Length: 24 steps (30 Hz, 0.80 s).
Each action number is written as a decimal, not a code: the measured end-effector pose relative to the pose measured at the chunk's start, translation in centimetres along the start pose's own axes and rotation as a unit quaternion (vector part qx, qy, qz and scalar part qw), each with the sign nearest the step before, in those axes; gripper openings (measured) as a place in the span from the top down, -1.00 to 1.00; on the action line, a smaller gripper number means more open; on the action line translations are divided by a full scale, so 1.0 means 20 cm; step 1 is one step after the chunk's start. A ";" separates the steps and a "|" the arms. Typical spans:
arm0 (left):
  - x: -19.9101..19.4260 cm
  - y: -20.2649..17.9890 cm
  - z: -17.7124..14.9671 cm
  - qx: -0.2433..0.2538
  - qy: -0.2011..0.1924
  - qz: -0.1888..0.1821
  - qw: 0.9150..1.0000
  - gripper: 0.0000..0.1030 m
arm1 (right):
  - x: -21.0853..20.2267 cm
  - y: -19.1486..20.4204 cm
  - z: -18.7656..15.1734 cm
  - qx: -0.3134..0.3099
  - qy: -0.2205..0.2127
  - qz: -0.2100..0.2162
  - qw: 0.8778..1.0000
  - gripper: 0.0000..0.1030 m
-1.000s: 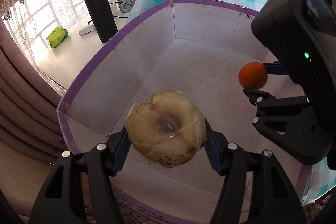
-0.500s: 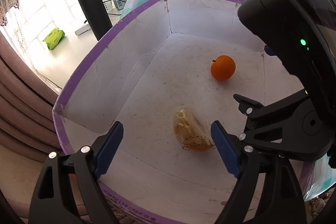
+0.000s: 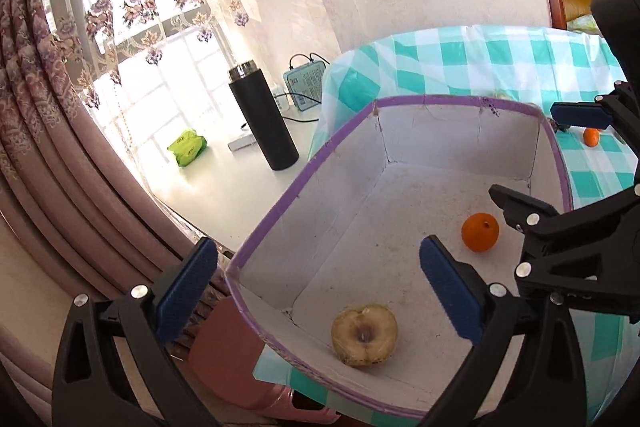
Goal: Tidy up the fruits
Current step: 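Move both tools back over the fruits on the tablecloth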
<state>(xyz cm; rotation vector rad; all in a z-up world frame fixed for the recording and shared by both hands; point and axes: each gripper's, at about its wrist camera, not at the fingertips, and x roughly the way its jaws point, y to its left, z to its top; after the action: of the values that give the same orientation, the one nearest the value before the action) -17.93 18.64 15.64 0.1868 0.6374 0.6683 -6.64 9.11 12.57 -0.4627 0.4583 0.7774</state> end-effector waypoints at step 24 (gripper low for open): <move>0.24 -1.50 0.16 -0.009 0.019 -0.396 0.918 -0.97 | -0.09 -1.50 -1.20 0.372 0.077 -0.191 0.905 -0.68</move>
<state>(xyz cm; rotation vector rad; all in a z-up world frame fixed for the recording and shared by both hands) 2.58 -1.49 5.12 -0.1075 0.6769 -0.1072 9.38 -23.83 1.06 0.1112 0.7418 0.1455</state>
